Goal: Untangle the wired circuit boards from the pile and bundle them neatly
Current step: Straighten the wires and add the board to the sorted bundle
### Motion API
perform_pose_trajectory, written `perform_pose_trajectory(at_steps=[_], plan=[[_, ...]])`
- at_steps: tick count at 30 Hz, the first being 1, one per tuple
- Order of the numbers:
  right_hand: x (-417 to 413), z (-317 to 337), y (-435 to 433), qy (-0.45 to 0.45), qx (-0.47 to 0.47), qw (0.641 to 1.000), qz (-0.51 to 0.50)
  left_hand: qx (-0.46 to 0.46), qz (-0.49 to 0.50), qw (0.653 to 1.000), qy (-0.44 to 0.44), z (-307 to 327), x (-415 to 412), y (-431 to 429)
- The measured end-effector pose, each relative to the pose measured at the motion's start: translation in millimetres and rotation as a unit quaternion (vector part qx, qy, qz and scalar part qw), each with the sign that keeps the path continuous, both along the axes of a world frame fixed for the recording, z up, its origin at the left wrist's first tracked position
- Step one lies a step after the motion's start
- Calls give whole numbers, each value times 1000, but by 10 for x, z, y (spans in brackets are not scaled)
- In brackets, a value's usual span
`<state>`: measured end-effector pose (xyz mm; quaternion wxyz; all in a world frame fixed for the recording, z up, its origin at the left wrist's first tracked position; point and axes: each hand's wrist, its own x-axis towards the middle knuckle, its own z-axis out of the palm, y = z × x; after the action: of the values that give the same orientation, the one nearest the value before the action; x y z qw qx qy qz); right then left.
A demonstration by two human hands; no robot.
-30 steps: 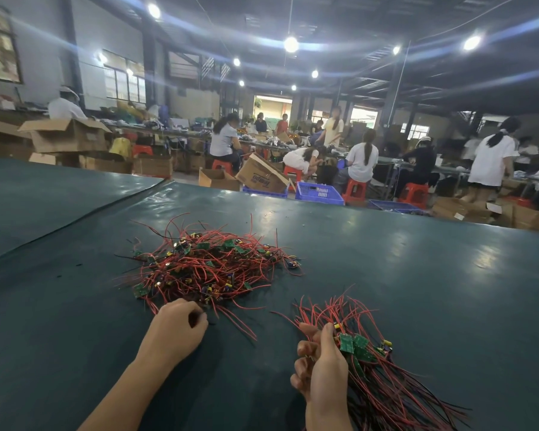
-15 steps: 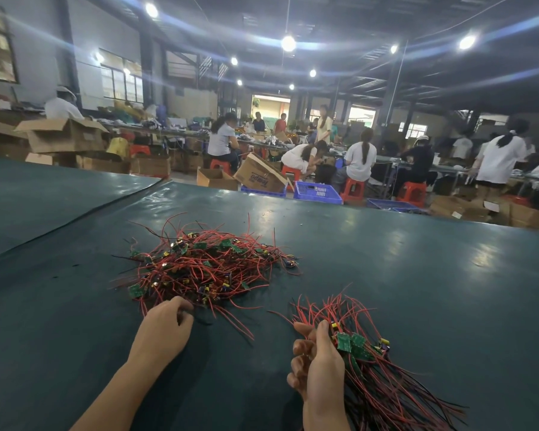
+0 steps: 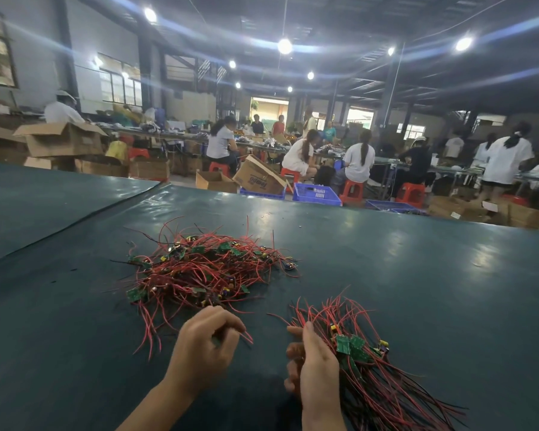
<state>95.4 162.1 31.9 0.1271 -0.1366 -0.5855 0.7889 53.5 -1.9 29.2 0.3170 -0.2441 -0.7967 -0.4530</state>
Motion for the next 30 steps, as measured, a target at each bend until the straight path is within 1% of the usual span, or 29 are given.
perform_pose_trajectory(at_steps=[3,5,8,11,13,14,16,18,19,21,22,24,25,30], plan=[[20,-11,-57,3,84,996,25,-39,-79,996,-19,-8,130,178],[37,-24,-99,10,112,992,51,-77,-125,989,-24,-42,188,280],[50,-18,-100,-1,102,991,82,-105,-173,979,-41,-87,227,351],[54,-1,-66,1,91,992,85,-88,-205,971,-89,-81,228,329],[52,-14,-56,4,92,993,76,-24,-219,965,-144,-59,228,322],[50,-29,-59,9,104,992,68,15,-209,963,-171,-49,221,325],[53,-51,-67,31,139,989,46,58,-142,967,-205,-46,184,339],[63,-46,-71,56,157,985,33,55,-64,961,-265,-27,145,335],[69,-37,-69,67,159,985,32,55,-44,948,-310,-18,119,325],[86,-14,-59,86,154,984,36,84,-46,912,-399,-2,71,316],[96,-1,-56,95,150,983,41,122,-60,890,-436,8,57,323],[120,19,-52,114,144,981,55,232,-97,838,-485,41,53,349],[132,23,-56,121,146,980,63,273,-114,821,-489,55,56,360],[160,34,-71,136,154,975,81,386,-165,791,-445,65,38,361]])
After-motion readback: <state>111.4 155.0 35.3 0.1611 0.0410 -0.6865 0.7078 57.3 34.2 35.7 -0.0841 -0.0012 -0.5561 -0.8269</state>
